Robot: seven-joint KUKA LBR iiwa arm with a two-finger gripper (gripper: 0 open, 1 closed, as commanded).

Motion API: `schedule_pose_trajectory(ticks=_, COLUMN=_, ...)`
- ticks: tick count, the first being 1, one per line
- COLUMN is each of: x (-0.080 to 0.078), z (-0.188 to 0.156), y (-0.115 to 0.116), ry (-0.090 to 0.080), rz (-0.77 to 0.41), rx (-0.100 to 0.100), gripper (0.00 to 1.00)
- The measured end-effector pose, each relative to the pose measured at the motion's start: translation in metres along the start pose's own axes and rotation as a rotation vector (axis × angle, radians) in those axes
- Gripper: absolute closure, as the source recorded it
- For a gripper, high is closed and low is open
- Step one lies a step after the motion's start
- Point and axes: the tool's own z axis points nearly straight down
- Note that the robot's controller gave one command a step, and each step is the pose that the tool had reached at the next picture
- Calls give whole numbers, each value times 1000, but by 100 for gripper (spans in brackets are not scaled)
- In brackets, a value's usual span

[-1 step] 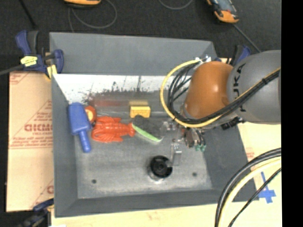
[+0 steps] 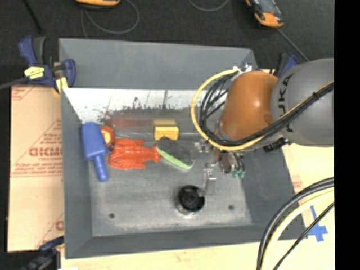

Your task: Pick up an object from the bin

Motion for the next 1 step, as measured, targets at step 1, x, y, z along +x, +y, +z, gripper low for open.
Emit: schedule_pose_trajectory(ticks=1, x=24, z=58, y=-3, ry=-1, rz=-94, rx=1, gripper=0)
